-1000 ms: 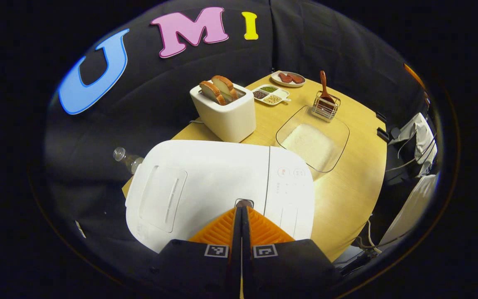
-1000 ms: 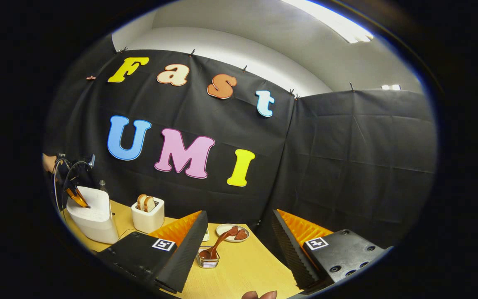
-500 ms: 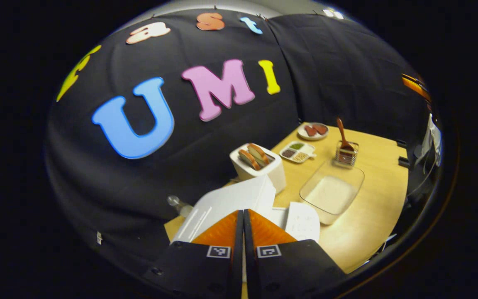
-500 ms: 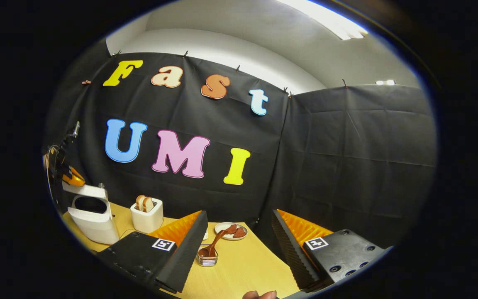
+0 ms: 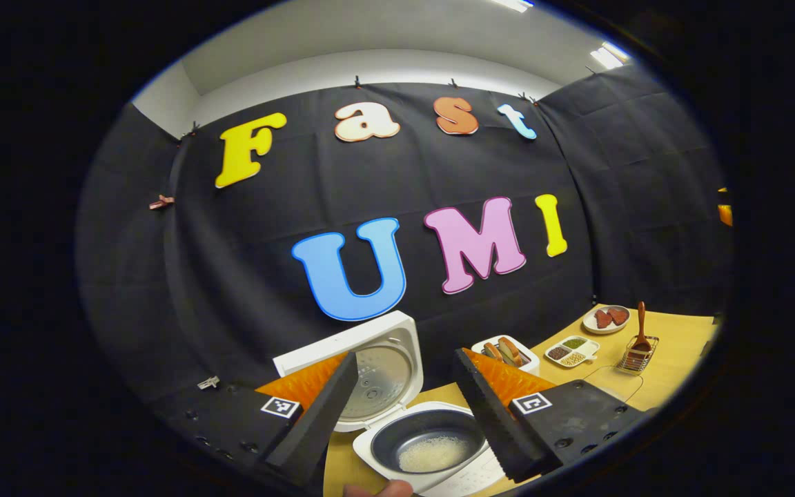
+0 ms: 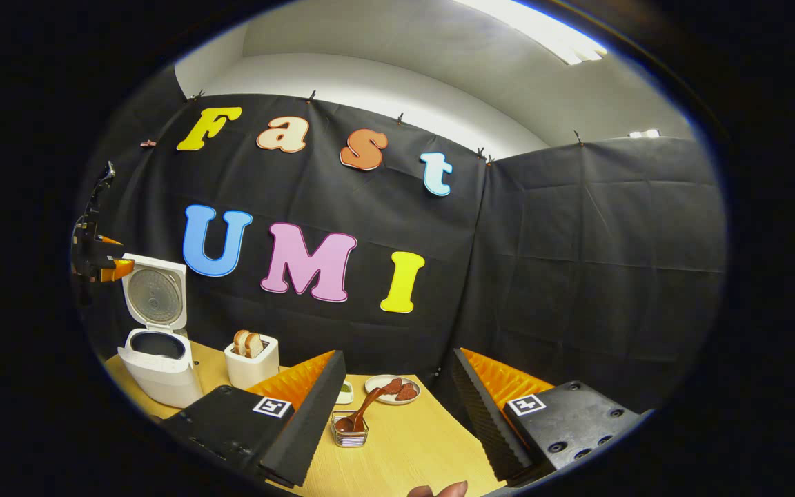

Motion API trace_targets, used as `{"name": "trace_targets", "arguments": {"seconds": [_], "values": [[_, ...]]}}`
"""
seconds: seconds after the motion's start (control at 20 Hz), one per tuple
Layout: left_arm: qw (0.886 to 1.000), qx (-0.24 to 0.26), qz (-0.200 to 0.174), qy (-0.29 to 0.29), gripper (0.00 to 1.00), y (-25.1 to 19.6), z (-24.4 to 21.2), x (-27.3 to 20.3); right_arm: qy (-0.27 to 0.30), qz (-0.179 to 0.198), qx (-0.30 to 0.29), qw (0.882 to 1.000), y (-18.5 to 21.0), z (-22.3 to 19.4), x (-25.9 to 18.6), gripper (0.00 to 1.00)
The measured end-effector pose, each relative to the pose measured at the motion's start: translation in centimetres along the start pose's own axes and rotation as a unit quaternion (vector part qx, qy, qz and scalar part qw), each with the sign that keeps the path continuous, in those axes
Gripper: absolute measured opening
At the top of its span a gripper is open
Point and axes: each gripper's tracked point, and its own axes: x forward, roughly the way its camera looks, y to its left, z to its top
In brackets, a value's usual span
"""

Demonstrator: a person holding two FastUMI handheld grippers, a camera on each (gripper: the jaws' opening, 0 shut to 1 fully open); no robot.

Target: Close the left gripper, press the button to open the rice cooker; take a wooden spoon from the chopstick holder with the right hand, scoop a spoonful of rice and pour it into the rice cooker, then put the wooden spoon back into the chopstick holder.

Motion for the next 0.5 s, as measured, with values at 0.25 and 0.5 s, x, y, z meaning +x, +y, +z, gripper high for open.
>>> {"name": "trace_targets", "arguments": {"seconds": [0.25,0.5], "values": [[0.998,-0.021,0.053,-0.013,0.96,-2.0,1.5,-5.1,0.019,0.035,0.034,0.999,-0.1,-2.0,2.6,0.97],[0.992,-0.084,0.095,0.019,0.96,-6.8,-0.2,-8.0,0.070,0.102,0.043,0.991,0.5,-6.3,6.0,0.98]]}}
